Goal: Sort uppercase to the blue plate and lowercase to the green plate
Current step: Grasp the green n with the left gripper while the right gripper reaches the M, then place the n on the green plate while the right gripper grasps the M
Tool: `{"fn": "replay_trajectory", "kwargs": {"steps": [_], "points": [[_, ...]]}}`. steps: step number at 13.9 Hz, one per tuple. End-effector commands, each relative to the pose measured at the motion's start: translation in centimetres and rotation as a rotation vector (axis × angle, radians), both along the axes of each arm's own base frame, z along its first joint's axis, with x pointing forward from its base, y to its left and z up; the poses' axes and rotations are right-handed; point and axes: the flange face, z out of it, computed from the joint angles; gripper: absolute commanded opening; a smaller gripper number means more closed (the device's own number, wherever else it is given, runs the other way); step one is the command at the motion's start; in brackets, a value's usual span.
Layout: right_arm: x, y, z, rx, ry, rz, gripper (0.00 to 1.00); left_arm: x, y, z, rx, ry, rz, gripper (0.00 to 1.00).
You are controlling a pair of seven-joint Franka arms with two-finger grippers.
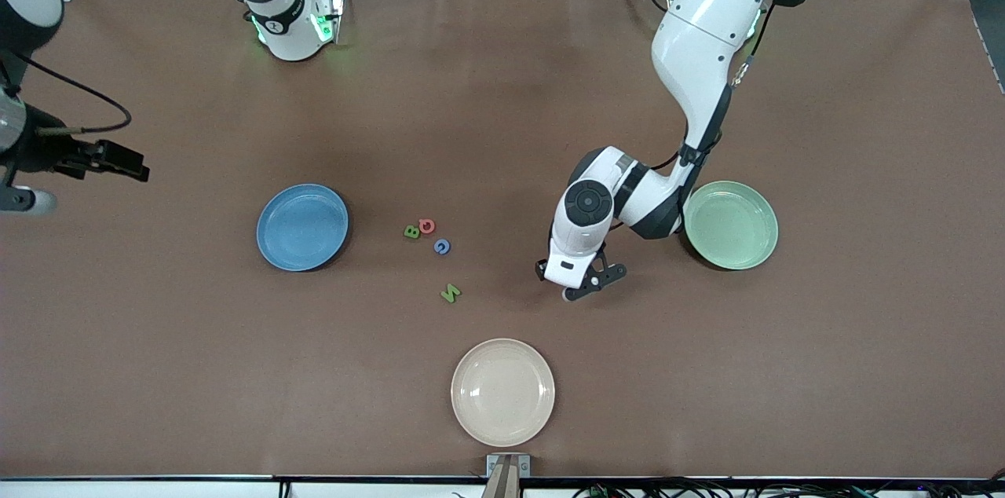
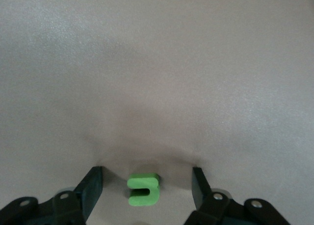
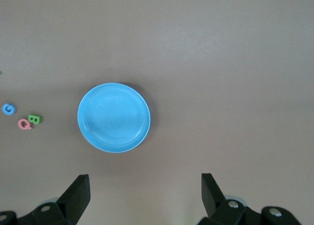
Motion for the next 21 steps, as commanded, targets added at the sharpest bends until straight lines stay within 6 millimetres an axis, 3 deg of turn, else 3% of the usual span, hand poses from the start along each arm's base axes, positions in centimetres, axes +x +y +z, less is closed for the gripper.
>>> {"fn": "replay_trajectory", "kwargs": {"steps": [1,3,8,10,13,19,21], "points": [[0.6,1.0,-0.6,-0.031,0.001,0.024,1.00,-0.1,-0.2,0.2,0.010,0.003,0.001,0.76],[1.5,3.6,-2.4,-0.036,-0.001,-0.108,1.00,-0.4,-0.2,0.0,0.024,0.021,0.000,0.69],[4.2,14.9,-11.2,0.022,-0.004,-0.331,1.00,-0.6,0.1,-0.3,0.037,0.049,0.004,0.59],[4.2,19.9,-13.2,0.032,-0.030,-0.381,1.00,-0.6,0.1,-0.3,0.031,0.053,0.010,0.52],[4.3,26.7,-18.8,0.028,-0.067,-0.494,1.00,-0.6,0.1,-0.3,0.030,0.054,0.013,0.37],[3.5,34.8,-28.3,0.051,-0.126,-0.572,1.00,-0.3,0.5,0.3,0.015,0.058,0.037,0.13],[3.1,36.7,-30.4,0.053,-0.134,-0.590,0.99,-0.1,1.7,2.9,0.029,0.074,0.031,0.11]]}}
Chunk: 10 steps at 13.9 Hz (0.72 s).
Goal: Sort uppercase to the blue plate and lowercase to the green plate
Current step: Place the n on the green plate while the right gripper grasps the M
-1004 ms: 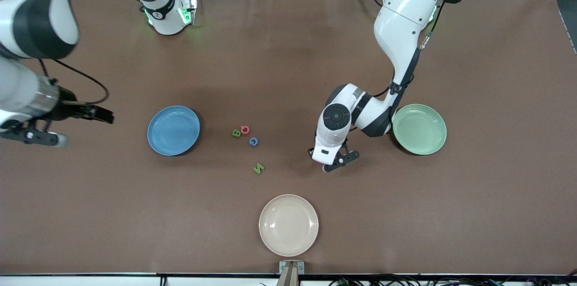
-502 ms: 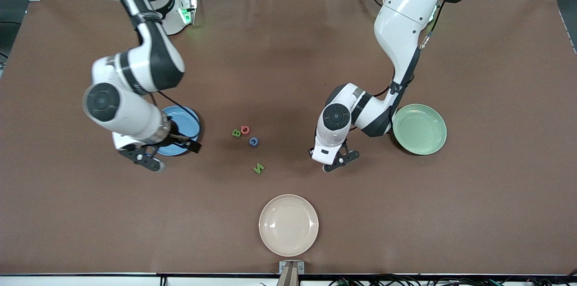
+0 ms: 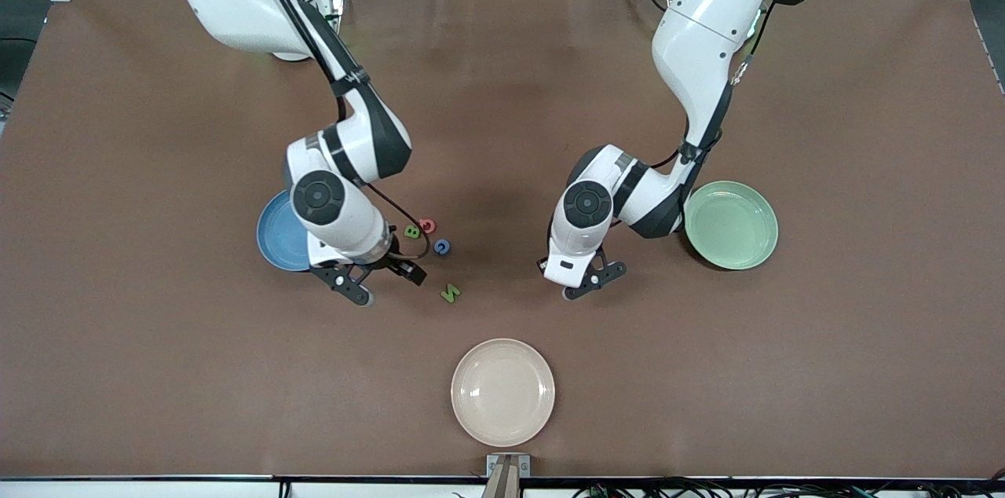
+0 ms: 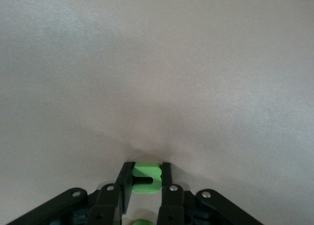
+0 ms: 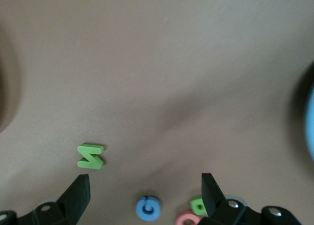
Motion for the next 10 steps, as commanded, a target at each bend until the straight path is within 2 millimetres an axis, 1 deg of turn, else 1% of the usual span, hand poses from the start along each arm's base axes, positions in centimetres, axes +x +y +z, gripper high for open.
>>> {"fn": "replay_trajectory", "kwargs": {"steps": [1,2,3,4,5,6,8,10], "points": [[-0.5,2.8,-2.3,-0.002,-0.001,-0.039,0.95,0.1,2.6,4.0,0.032,0.052,-0.008,0.11],[-0.2,3.4,-2.7,0.001,-0.004,-0.064,0.94,0.1,3.8,5.5,0.045,0.075,-0.026,0.11],[0.2,3.7,-3.0,0.004,-0.004,-0.092,0.90,-0.2,5.1,6.6,0.054,0.091,-0.042,0.11],[0.5,4.1,-3.4,0.007,-0.006,-0.116,0.85,-0.8,6.9,7.6,0.061,0.106,-0.061,0.11],[0.5,5.1,-3.8,0.008,-0.010,-0.118,0.82,-1.2,8.7,8.4,0.064,0.114,-0.086,0.11],[0.5,6.0,-4.0,0.011,-0.017,-0.119,0.79,-1.7,10.9,9.2,0.065,0.122,-0.116,0.11],[1.0,6.8,-4.7,0.014,-0.025,-0.126,0.76,-3.3,14.7,10.2,0.068,0.138,-0.175,0.11],[1.5,7.2,-5.4,0.011,-0.035,-0.119,0.76,-4.7,18.5,10.5,0.064,0.148,-0.242,0.11]]}}
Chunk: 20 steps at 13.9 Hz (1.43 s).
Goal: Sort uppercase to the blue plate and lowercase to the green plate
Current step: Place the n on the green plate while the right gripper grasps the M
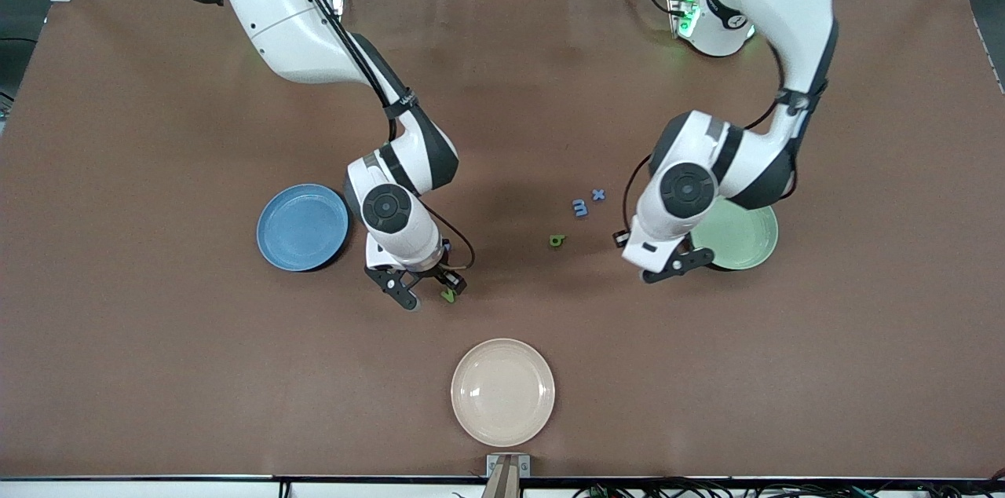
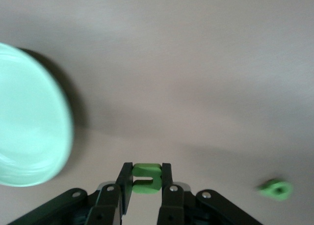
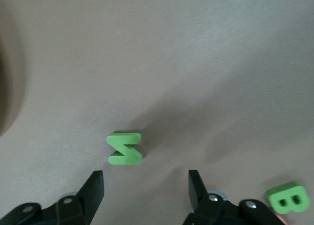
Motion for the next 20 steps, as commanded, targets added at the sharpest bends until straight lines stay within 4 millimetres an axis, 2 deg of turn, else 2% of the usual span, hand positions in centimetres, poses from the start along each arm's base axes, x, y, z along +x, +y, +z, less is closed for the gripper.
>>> {"fn": "replay_trajectory", "kwargs": {"steps": [1,5,7,11,12,13,15,17,19,20], "points": [[1.2,1.0,-1.1,-0.008,-0.021,-0.008,0.76,-3.8,5.1,0.7,-0.019,0.008,-0.101,0.11],[1.4,1.7,-2.1,-0.038,-0.041,0.031,0.65,-6.8,11.4,-1.6,-0.058,-0.006,-0.258,0.11],[1.5,1.8,-2.3,-0.038,-0.043,0.036,0.61,-7.3,13.4,-3.1,-0.074,-0.019,-0.324,0.11],[1.6,1.8,-3.0,-0.041,-0.041,0.034,0.56,-7.9,15.3,-5.2,-0.089,-0.037,-0.375,0.11],[1.5,1.7,-3.3,-0.043,-0.038,0.036,0.52,-8.0,15.6,-5.5,-0.091,-0.041,-0.391,0.11],[1.5,1.7,-3.5,-0.045,-0.037,0.036,0.47,-8.4,15.6,-6.1,-0.093,-0.032,-0.403,0.11],[1.5,1.6,-3.6,-0.048,-0.035,0.040,0.24,-8.6,16.4,-6.8,-0.095,-0.043,-0.393,0.12],[1.7,1.4,-3.4,-0.059,-0.038,0.050,0.07,-8.8,16.6,-7.7,-0.097,-0.062,-0.395,0.12],[2.0,0.6,-2.8,-0.078,-0.033,0.055,0.03,-9.2,16.8,-8.2,-0.084,-0.050,-0.420,0.12],[2.0,0.3,-2.3,-0.097,-0.014,0.073,0.03,-9.1,18.0,-8.4,-0.069,-0.045,-0.428,0.13]]}}
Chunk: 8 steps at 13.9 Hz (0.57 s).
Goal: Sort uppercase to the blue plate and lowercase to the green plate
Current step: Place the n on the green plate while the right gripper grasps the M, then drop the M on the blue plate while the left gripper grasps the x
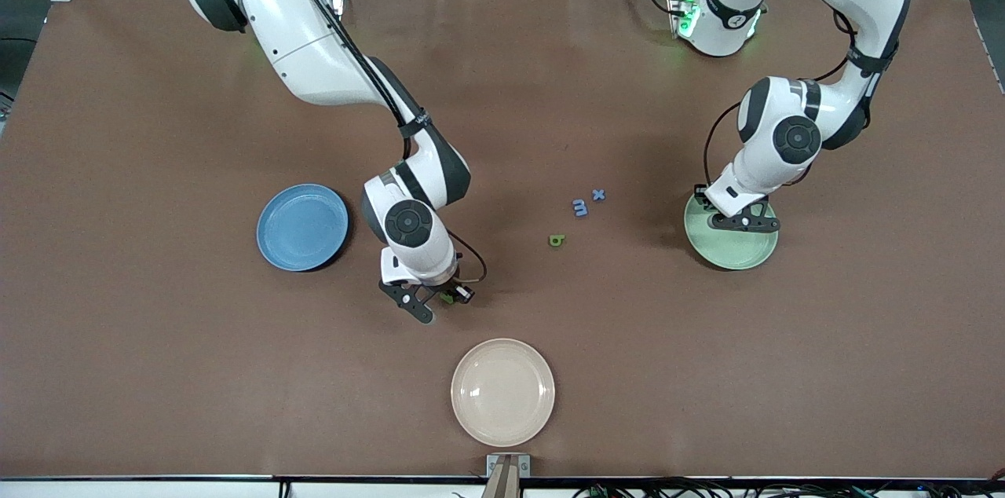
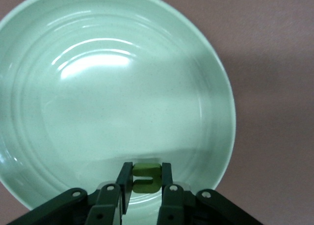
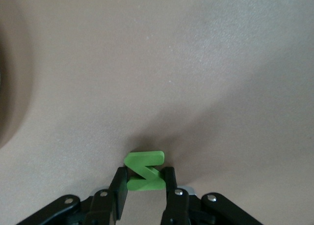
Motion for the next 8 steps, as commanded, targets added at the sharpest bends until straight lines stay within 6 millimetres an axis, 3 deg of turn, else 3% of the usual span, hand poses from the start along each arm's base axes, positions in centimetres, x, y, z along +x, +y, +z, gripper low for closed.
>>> {"fn": "replay_trajectory", "kwargs": {"steps": [1,4,6,8], "points": [[0.5,-1.8,1.1,-0.067,0.050,0.050,0.03,-0.2,1.8,-0.5,0.026,-0.008,-0.042,0.13],[1.2,-5.6,3.3,-0.122,0.162,0.153,0.04,-0.2,1.7,-0.6,0.028,-0.005,-0.046,0.17],[2.3,-10.6,5.7,-0.134,0.245,0.215,0.05,-0.2,1.6,-0.6,0.028,-0.007,-0.047,0.29],[2.5,-14.6,6.9,-0.133,0.313,0.199,0.04,0.0,1.3,-0.3,0.027,-0.013,-0.055,0.81]]}}
